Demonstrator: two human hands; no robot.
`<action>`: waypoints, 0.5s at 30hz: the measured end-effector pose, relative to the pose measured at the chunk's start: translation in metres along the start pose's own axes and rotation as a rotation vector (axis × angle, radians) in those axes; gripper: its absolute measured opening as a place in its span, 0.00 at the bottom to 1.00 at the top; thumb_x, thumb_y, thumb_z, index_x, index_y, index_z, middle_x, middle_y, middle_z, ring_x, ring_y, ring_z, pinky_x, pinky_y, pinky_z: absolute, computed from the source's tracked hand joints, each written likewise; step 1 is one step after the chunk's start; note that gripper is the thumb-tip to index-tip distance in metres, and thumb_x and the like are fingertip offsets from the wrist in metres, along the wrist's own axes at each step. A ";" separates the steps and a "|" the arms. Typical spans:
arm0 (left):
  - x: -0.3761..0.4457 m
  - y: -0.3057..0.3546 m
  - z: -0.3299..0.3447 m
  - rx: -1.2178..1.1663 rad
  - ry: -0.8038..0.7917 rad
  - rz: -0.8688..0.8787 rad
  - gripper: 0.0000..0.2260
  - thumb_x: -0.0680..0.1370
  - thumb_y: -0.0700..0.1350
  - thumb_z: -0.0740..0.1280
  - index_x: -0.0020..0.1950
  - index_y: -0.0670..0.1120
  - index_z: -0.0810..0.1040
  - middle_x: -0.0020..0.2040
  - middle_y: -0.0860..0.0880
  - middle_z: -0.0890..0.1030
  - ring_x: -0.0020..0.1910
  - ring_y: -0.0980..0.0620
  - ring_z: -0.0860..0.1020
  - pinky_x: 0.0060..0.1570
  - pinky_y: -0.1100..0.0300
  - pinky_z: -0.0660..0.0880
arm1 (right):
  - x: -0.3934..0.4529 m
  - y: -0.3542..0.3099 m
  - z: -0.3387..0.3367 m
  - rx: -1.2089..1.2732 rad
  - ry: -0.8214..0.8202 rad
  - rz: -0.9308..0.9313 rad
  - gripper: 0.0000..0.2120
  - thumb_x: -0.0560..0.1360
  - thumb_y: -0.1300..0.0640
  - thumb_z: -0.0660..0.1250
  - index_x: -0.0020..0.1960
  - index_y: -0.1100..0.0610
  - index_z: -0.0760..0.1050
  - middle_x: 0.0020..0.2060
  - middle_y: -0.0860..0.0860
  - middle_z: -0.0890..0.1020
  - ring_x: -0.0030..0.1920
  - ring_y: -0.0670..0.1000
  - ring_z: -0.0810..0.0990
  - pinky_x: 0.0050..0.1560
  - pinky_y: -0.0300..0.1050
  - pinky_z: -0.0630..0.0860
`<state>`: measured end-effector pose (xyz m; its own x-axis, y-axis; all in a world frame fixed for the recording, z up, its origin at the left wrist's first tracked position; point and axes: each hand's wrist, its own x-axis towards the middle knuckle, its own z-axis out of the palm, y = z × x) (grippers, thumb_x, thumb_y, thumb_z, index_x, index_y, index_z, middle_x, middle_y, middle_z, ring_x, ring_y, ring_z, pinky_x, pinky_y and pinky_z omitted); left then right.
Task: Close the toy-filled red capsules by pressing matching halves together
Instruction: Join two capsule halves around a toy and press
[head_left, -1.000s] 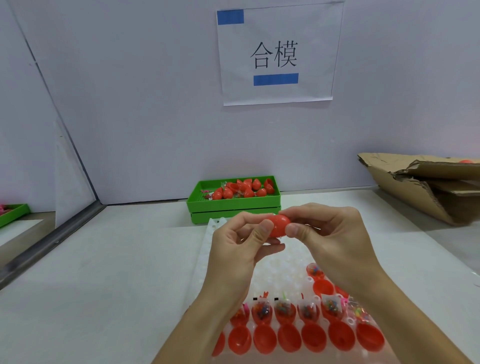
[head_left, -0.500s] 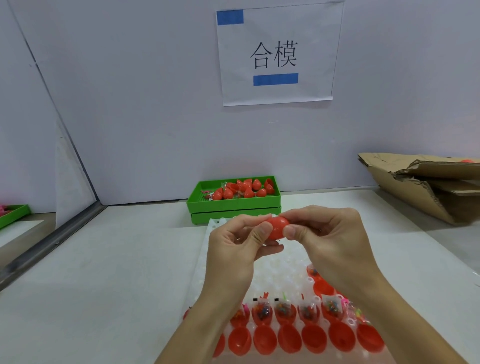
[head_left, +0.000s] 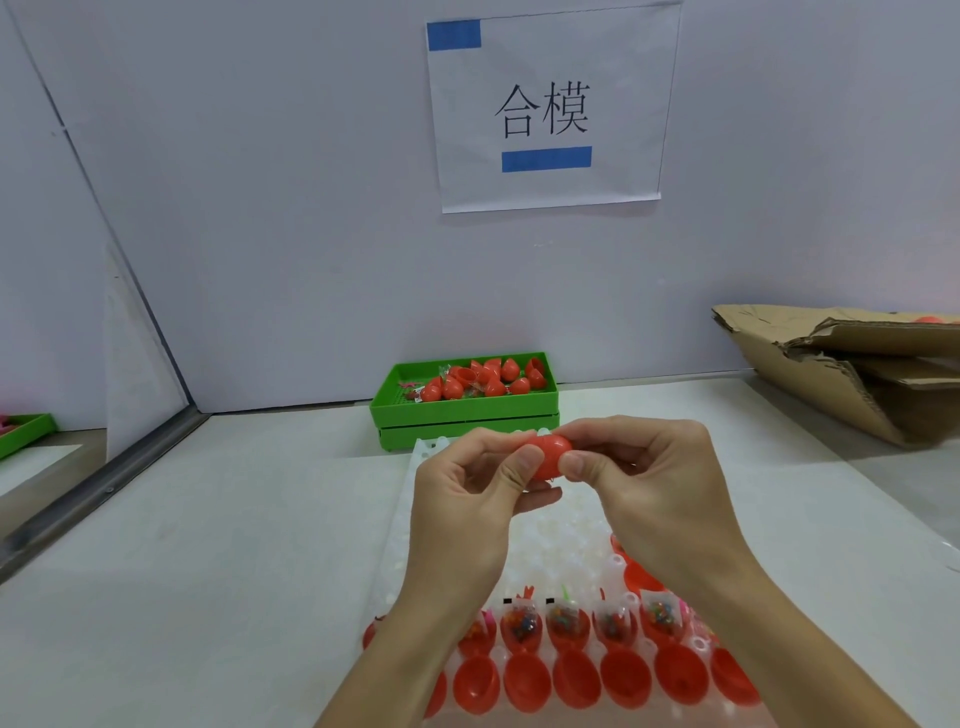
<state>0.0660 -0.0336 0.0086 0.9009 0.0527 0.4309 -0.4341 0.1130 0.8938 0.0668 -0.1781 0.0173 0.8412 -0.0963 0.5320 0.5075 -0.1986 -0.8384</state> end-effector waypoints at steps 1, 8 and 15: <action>0.000 0.000 0.000 0.002 0.000 0.000 0.07 0.72 0.47 0.70 0.46 0.47 0.84 0.41 0.47 0.86 0.40 0.49 0.86 0.39 0.63 0.81 | 0.000 0.000 0.000 -0.006 -0.001 0.001 0.12 0.70 0.67 0.77 0.46 0.51 0.85 0.38 0.44 0.87 0.40 0.44 0.86 0.46 0.35 0.82; -0.001 0.000 -0.001 0.009 0.003 0.003 0.06 0.72 0.45 0.70 0.47 0.47 0.84 0.41 0.48 0.86 0.42 0.50 0.86 0.40 0.62 0.82 | 0.001 0.000 0.001 -0.016 -0.010 -0.021 0.10 0.70 0.68 0.76 0.47 0.56 0.86 0.39 0.46 0.87 0.40 0.43 0.85 0.45 0.34 0.81; 0.000 0.001 -0.002 0.007 0.005 -0.005 0.07 0.70 0.44 0.71 0.46 0.46 0.84 0.41 0.48 0.86 0.43 0.49 0.86 0.39 0.62 0.82 | 0.003 0.000 -0.002 -0.066 -0.094 -0.078 0.10 0.69 0.70 0.75 0.48 0.59 0.87 0.40 0.47 0.87 0.41 0.44 0.85 0.45 0.33 0.79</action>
<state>0.0650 -0.0317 0.0093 0.9032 0.0567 0.4254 -0.4291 0.1065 0.8969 0.0685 -0.1806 0.0192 0.8151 0.0128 0.5792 0.5611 -0.2661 -0.7838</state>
